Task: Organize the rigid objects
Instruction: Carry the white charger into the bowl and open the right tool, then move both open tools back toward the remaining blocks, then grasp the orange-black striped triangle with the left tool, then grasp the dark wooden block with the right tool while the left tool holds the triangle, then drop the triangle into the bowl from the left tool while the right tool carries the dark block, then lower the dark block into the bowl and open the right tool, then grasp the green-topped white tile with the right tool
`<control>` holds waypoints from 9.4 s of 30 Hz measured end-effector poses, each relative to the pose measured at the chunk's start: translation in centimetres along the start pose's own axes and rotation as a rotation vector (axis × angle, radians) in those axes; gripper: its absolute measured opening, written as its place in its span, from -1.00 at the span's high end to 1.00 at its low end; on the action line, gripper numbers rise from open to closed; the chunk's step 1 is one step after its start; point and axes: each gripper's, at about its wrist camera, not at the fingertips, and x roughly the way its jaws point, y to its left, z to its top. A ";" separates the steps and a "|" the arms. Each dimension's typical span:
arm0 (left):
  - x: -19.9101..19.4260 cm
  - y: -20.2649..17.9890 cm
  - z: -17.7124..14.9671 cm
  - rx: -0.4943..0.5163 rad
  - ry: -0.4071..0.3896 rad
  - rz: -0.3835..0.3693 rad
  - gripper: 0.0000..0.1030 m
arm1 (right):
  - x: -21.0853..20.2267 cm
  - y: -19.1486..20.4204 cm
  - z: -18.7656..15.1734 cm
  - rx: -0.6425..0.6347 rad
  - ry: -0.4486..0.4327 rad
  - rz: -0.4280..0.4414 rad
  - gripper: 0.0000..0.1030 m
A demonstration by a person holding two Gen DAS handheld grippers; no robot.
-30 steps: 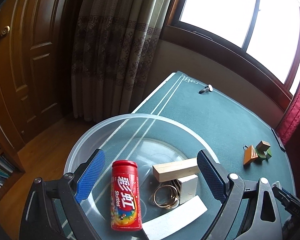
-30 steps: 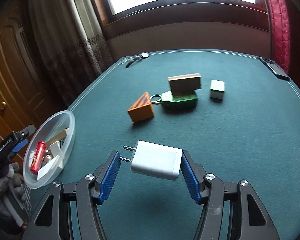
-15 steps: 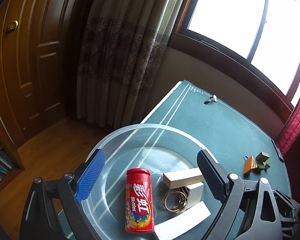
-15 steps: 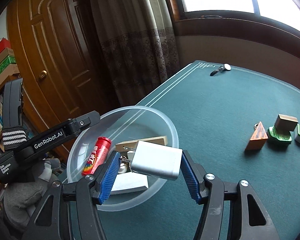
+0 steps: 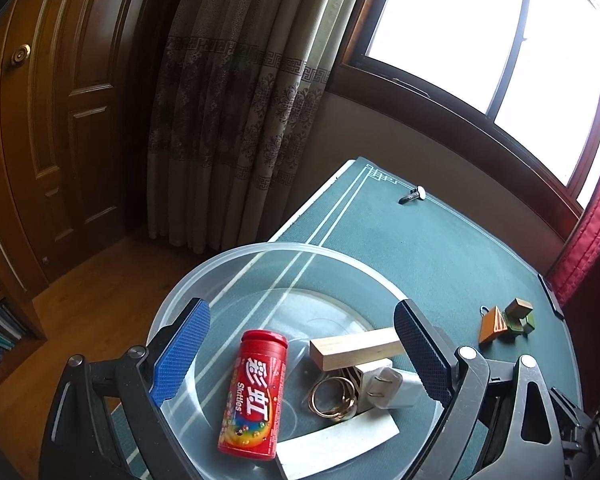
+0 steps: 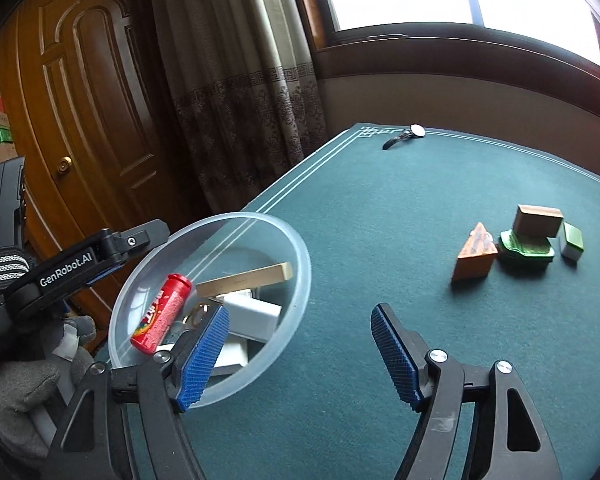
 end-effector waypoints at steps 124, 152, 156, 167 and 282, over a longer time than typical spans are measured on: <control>7.2 -22.4 -8.0 0.405 0.169 -0.340 0.41 | -8.5 -19.6 -5.7 0.309 0.008 -0.401 -0.61; 7.7 -20.6 -7.0 0.330 0.163 -0.318 0.41 | 4.5 -18.8 6.1 0.095 0.010 -0.271 -0.26; 7.6 -20.6 -6.8 0.327 0.160 -0.320 0.41 | 3.9 -18.5 5.6 0.100 -0.004 -0.271 -0.25; 5.6 -20.3 -5.4 0.321 0.104 -0.330 0.41 | -0.1 -16.4 3.3 0.131 -0.068 -0.249 -0.25; 4.0 -17.2 -5.3 0.343 0.176 -0.289 -0.61 | 1.4 -23.0 4.5 0.269 -0.020 -0.395 -0.17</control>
